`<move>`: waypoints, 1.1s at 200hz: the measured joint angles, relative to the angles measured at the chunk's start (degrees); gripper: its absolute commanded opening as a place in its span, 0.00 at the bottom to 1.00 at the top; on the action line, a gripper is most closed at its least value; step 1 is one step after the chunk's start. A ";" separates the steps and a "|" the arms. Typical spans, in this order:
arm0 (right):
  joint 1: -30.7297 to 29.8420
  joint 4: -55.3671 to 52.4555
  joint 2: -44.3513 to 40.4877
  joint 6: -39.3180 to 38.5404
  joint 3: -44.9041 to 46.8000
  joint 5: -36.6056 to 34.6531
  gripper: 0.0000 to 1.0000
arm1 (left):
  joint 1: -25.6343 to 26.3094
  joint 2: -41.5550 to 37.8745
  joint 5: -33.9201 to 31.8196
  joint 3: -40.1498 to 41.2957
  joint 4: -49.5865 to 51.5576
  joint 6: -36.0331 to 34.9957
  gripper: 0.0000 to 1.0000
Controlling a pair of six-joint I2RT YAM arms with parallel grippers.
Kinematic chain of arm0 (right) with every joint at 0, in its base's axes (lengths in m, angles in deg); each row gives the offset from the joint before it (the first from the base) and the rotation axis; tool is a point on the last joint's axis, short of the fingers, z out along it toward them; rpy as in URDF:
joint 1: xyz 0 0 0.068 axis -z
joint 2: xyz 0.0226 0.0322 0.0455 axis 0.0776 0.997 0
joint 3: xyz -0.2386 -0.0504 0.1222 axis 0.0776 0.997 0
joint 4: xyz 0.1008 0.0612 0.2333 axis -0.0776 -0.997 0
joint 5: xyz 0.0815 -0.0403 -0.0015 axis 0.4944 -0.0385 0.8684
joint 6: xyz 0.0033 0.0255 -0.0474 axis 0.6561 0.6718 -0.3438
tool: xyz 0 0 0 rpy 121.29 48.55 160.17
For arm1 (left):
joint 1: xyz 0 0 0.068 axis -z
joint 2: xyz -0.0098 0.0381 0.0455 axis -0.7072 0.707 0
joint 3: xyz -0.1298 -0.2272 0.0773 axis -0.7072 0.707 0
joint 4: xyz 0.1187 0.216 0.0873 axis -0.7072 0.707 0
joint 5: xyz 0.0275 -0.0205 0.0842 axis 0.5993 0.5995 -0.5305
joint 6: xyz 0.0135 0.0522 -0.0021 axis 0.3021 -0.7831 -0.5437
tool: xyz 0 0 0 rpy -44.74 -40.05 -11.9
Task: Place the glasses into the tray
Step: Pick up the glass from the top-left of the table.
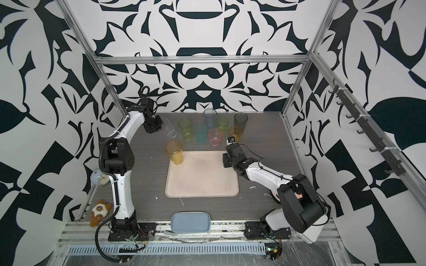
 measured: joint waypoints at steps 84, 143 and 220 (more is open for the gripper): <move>0.00 -0.50 0.00 0.00 -0.63 0.00 0.48 | -0.26 -4.81 -2.62 2.21 2.58 -1.42 0.09; 0.00 -0.81 0.00 0.00 -0.63 0.02 0.48 | -0.31 -15.58 -4.98 6.91 6.47 -4.09 0.09; 0.00 -0.90 0.00 0.00 -0.63 -0.04 0.48 | -0.31 -29.22 -9.70 17.62 13.75 -7.98 0.09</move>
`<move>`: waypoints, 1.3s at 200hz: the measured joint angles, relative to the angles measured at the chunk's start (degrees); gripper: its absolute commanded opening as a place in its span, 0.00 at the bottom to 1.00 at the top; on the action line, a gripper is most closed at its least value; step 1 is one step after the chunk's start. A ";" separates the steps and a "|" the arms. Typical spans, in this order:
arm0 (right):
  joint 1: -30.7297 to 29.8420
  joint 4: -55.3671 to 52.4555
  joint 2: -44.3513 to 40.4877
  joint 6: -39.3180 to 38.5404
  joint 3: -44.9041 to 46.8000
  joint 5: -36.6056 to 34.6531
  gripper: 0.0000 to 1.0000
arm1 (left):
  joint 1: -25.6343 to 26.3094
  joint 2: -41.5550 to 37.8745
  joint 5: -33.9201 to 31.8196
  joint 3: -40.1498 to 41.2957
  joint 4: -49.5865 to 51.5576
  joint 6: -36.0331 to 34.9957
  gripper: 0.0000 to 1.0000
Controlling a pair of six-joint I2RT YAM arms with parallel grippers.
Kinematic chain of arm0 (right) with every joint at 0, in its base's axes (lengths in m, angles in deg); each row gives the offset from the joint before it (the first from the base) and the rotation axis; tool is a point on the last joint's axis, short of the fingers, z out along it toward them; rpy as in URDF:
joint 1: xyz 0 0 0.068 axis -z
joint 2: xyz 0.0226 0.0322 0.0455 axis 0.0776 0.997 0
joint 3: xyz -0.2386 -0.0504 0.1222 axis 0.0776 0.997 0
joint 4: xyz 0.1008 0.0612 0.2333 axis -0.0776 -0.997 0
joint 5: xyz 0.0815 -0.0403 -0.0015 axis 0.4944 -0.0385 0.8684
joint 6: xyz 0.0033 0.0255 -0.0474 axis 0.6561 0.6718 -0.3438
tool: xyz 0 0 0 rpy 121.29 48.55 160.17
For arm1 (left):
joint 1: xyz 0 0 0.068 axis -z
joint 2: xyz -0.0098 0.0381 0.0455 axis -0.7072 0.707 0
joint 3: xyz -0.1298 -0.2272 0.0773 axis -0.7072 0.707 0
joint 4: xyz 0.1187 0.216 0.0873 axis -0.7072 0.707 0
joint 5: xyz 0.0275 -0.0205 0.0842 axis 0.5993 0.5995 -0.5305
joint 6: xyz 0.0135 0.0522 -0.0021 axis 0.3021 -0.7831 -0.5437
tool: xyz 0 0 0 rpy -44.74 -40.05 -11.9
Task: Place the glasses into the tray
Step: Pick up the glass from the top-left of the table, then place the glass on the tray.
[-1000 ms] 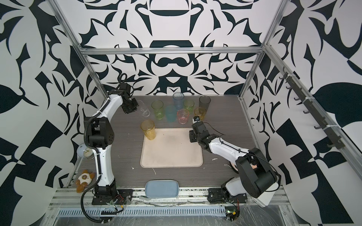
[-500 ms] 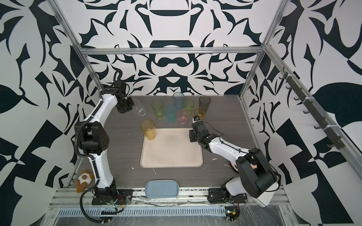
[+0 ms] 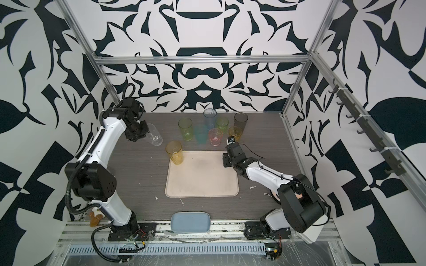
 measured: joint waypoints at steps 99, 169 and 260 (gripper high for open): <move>0.00 0.09 -0.07 0.04 0.00 -1.90 0.48 | 2.69 -16.92 -4.68 11.08 7.72 -2.40 0.09; 0.00 0.11 -0.07 0.04 0.00 -2.16 0.48 | 11.67 -20.15 -6.60 14.67 10.36 0.81 0.09; 0.00 0.11 -0.04 0.04 0.00 -2.12 0.47 | 24.24 -17.25 -7.08 16.52 9.38 7.08 0.09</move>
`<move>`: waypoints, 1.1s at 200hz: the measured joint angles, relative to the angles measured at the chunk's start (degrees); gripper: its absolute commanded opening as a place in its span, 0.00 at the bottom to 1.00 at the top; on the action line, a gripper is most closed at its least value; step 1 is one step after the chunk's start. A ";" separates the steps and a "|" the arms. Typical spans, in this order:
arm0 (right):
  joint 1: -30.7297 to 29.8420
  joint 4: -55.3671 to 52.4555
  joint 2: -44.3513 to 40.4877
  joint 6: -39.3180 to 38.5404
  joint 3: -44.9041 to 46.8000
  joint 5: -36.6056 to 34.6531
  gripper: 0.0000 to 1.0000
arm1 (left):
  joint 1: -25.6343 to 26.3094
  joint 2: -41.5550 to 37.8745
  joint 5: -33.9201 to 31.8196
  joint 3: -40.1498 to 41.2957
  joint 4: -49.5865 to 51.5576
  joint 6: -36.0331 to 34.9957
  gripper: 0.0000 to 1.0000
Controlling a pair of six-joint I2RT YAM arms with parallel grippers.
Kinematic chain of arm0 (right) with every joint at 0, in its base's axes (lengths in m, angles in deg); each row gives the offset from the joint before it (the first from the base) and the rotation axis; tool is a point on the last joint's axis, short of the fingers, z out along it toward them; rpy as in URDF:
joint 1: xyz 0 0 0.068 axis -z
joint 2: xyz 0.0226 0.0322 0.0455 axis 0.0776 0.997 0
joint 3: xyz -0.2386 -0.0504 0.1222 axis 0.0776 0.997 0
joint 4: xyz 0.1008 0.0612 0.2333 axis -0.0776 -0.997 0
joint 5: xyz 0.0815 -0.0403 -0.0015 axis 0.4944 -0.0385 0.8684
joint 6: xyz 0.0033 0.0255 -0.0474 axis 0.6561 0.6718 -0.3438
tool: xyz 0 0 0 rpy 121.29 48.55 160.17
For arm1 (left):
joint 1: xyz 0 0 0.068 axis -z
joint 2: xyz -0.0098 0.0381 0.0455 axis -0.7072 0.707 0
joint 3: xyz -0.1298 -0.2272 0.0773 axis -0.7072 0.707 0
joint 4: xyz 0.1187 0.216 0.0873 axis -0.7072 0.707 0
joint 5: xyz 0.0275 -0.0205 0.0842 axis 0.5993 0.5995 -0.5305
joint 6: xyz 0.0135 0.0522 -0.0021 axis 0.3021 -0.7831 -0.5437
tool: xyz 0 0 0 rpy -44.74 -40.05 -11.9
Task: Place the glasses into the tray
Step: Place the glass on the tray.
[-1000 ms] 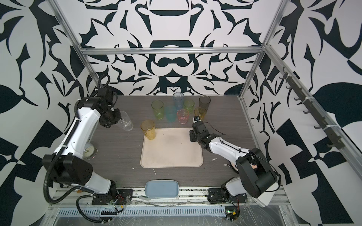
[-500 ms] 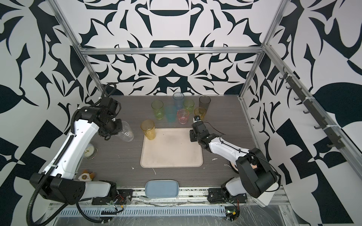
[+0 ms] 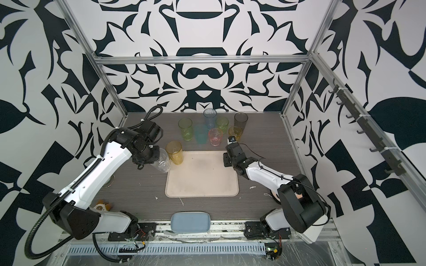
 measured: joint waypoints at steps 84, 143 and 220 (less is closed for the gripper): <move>0.00 -0.02 0.00 0.00 0.00 0.00 0.47 | 3.21 3.41 1.66 5.60 -4.70 3.52 0.08; 0.00 -0.02 0.00 0.00 0.00 0.00 0.47 | 3.21 5.66 2.43 7.19 -7.96 4.68 0.08; 0.00 -0.07 0.00 0.02 0.00 0.00 0.47 | 3.21 8.72 2.38 8.24 -11.02 5.20 0.08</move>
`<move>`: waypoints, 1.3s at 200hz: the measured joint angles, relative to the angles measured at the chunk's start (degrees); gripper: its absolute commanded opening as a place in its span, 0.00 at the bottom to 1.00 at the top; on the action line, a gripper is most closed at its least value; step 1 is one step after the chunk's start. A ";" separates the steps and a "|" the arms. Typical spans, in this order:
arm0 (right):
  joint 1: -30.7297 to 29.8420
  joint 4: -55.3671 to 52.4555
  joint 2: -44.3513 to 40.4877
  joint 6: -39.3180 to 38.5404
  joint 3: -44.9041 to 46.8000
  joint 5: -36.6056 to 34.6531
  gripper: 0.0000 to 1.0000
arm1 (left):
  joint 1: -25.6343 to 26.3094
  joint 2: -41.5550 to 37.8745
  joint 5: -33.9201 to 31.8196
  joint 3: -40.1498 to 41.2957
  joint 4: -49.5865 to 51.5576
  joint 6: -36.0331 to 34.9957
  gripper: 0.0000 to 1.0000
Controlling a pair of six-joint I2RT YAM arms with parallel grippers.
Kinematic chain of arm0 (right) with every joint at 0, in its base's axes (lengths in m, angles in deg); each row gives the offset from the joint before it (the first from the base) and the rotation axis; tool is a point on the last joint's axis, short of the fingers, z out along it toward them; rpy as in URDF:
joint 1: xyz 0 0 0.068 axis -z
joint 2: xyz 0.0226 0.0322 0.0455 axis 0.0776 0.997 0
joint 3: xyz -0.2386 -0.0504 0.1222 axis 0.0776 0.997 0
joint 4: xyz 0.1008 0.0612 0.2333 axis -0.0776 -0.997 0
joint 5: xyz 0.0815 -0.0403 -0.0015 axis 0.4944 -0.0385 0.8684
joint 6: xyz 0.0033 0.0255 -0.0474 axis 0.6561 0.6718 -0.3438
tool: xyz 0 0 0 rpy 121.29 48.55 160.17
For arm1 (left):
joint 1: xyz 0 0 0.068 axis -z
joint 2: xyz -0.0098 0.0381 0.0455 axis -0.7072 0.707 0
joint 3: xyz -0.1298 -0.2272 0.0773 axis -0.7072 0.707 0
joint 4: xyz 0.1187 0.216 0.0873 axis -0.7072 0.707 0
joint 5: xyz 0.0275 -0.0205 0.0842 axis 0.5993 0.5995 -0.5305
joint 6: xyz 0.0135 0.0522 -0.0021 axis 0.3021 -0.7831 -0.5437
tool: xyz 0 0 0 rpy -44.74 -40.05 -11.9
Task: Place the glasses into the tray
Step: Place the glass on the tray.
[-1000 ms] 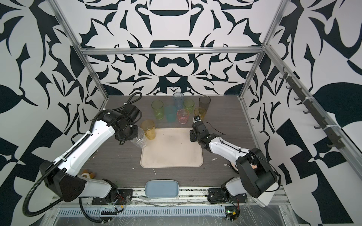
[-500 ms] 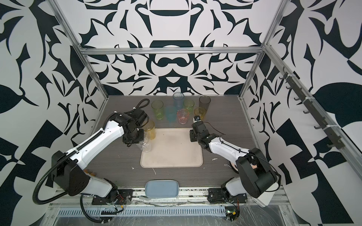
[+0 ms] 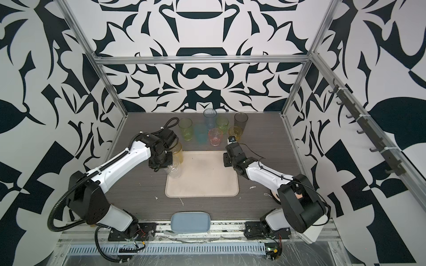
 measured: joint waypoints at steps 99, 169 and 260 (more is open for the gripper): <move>0.00 -0.48 0.00 0.00 0.00 0.00 0.47 | 0.00 2.03 -0.50 0.81 -2.67 0.31 0.10; 0.00 -0.76 0.00 0.00 0.00 0.00 0.47 | -0.94 2.75 -0.35 0.81 -3.78 -0.26 0.14; 0.00 -0.90 0.00 -0.02 0.00 0.00 0.47 | -1.14 4.39 -0.48 0.48 -4.26 -0.59 0.32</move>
